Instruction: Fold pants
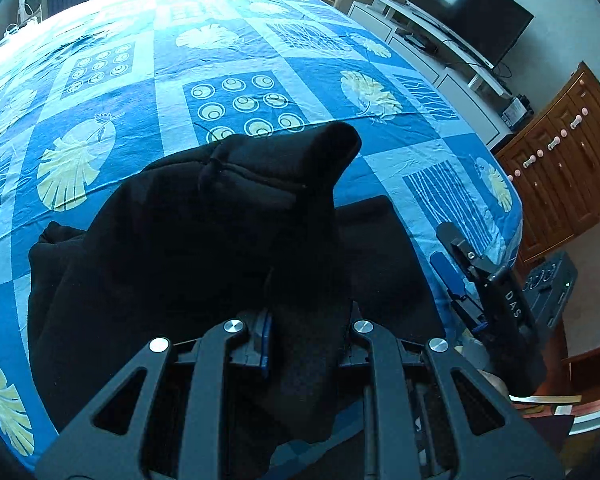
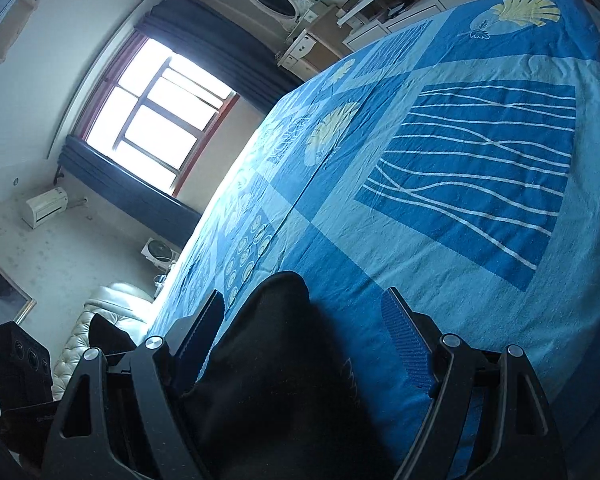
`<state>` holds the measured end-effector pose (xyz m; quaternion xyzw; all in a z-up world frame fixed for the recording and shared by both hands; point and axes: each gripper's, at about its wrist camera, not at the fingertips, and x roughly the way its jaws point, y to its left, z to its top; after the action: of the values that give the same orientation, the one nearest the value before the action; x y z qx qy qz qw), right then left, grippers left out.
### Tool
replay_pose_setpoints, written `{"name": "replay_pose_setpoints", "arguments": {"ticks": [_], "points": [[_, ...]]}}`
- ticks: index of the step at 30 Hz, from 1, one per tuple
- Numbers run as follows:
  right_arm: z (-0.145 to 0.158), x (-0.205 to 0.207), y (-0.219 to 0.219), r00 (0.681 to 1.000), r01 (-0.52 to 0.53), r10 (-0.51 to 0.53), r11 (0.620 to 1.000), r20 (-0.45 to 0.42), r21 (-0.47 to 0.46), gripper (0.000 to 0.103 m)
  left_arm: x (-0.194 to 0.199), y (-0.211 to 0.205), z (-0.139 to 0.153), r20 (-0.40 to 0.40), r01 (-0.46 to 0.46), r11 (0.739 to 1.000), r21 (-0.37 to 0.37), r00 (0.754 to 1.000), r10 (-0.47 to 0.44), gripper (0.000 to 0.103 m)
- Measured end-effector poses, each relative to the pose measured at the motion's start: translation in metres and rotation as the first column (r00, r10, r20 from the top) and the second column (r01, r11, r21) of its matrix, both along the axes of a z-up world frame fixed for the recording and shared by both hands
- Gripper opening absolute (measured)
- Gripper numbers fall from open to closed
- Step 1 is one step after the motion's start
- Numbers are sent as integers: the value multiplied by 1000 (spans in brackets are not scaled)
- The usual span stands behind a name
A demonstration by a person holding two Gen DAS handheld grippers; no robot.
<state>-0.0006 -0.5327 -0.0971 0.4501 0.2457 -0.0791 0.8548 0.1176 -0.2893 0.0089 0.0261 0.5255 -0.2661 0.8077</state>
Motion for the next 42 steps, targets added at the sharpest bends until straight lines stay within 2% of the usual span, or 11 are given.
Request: {"name": "replay_pose_setpoints", "arguments": {"ticks": [3,8,24,36,38,41,42], "points": [[0,-1,-2,1000,3,-3,1000,5,17,80,-4,-16,-16,37,-8,996,89,999,5,18],[-2,-2,-5,1000,0,1,1000,-1,30,80,-9,-33,-24,98,-35,985,169,995,18,18],[-4,-1,-7,1000,-3,4,999,-4,42,80,-24,-57,-37,224,-58,954,293,975,-9,20],[-4,0,-3,1000,-7,7,999,-11,36,80,-32,-63,-37,279,-61,944,325,960,-34,24],[-2,1,-2,1000,-8,8,999,-12,33,80,-36,-63,-33,292,-63,944,323,956,-36,27],[-2,3,0,1000,-10,10,1000,-16,26,80,-45,-61,-21,308,-49,959,280,951,-41,33],[-2,3,1,1000,-11,11,1000,-17,23,80,-49,-62,-16,315,-39,962,269,948,-50,38]]}}
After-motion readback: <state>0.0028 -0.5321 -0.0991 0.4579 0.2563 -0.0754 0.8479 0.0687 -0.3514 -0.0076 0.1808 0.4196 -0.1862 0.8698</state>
